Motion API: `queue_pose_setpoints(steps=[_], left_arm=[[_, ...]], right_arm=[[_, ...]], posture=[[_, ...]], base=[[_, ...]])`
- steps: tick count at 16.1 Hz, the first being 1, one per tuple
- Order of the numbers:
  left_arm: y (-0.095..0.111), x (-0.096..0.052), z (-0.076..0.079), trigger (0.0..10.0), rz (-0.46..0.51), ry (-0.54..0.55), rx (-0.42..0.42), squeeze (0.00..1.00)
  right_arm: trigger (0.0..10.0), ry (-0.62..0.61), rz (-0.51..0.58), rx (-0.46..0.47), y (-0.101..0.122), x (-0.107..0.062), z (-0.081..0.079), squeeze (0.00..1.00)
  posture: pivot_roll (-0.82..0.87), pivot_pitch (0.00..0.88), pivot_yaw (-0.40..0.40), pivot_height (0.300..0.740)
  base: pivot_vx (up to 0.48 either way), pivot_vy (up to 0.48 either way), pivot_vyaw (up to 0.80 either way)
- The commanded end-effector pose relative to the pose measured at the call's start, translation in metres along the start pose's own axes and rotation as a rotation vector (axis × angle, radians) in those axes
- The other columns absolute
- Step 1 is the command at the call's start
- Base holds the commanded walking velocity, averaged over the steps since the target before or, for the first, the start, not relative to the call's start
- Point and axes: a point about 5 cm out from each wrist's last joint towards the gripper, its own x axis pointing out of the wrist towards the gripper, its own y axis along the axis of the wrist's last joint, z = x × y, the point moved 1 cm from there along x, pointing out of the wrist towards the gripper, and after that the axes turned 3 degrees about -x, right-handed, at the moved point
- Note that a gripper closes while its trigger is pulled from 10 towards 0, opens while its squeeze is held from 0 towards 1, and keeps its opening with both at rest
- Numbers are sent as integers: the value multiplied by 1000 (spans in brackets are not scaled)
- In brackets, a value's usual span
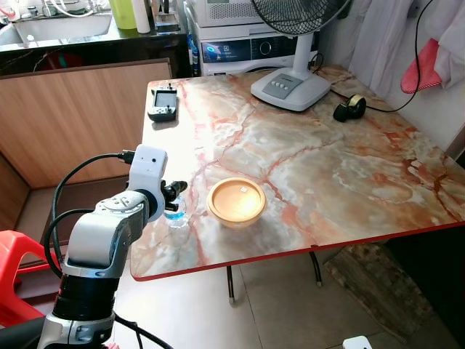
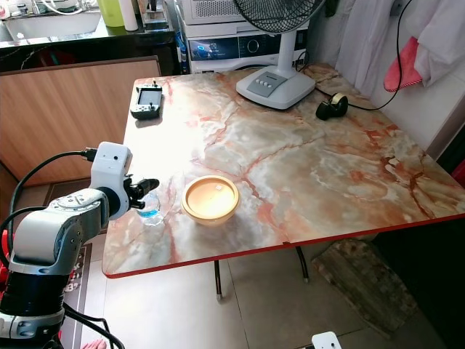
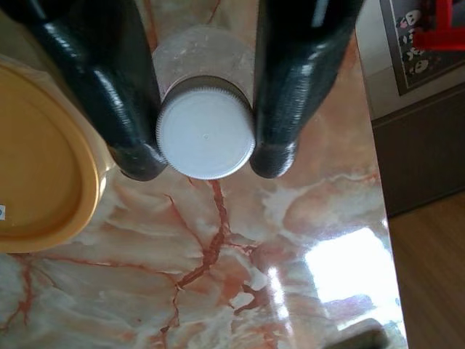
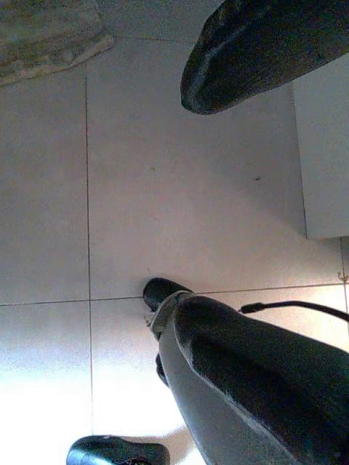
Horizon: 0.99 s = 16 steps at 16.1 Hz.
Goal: Restocking fridge
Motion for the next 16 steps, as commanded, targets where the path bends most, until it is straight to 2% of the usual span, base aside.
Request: queue_pose_setpoints(steps=[1, 6, 8, 9, 10, 12, 13, 14, 15, 16], left_arm=[[0, -1, -2, 0, 10, 16, 5, 0], [-1, -1, -11, 0, 16, 54, 17, 0], [8, -10, -35, 0, 85, 150, 14, 0], [10, -13, -42, 0, 99, 175, 12, 0], [9, -19, -60, 0, 112, 261, 5, 0], [-2, -30, -95, 0, 111, 419, 44, 0], [-21, -35, -115, 7608, 88, 493, 47, 0], [-58, -37, -133, 10000, 7, 547, 30, 0], [-77, -38, -139, 10000, -26, 567, 16, 0], [-107, -40, -144, 10000, -75, 594, -7, 0]], right_arm=[[10000, -4, 0, -7, 1, 0, 3, 0], [10000, 6, 3, -2, 2, 0, 0, 0], [10000, 14, 7, 3, 3, 1, -4, 0], [10000, 16, 7, 3, 3, 1, -6, 0], [10000, 19, 8, 6, 4, 1, -7, 0], [10000, 26, 8, 6, 4, 2, -10, 0], [10000, 28, 10, 7, 5, 2, -11, 0], [10000, 32, 11, 6, 5, 2, -12, 0], [10000, 34, 10, 5, 5, 2, -12, 0], [10000, 32, 9, 13, 4, 2, -12, 0]], posture=[[180, 7, -31, 740], [188, 7, -22, 740], [202, 9, -10, 740], [206, 8, -7, 740], [211, 2, 2, 740], [214, 0, 12, 740], [215, 0, 17, 740], [219, 0, 23, 740], [217, 0, 25, 740], [211, 0, 29, 740]], base=[[0, 0, 0], [0, 0, 0], [0, 0, 0], [0, 0, 0], [0, 0, 0], [0, 0, 0], [0, 0, 0], [0, 0, 0], [0, 0, 0], [0, 0, 0]])
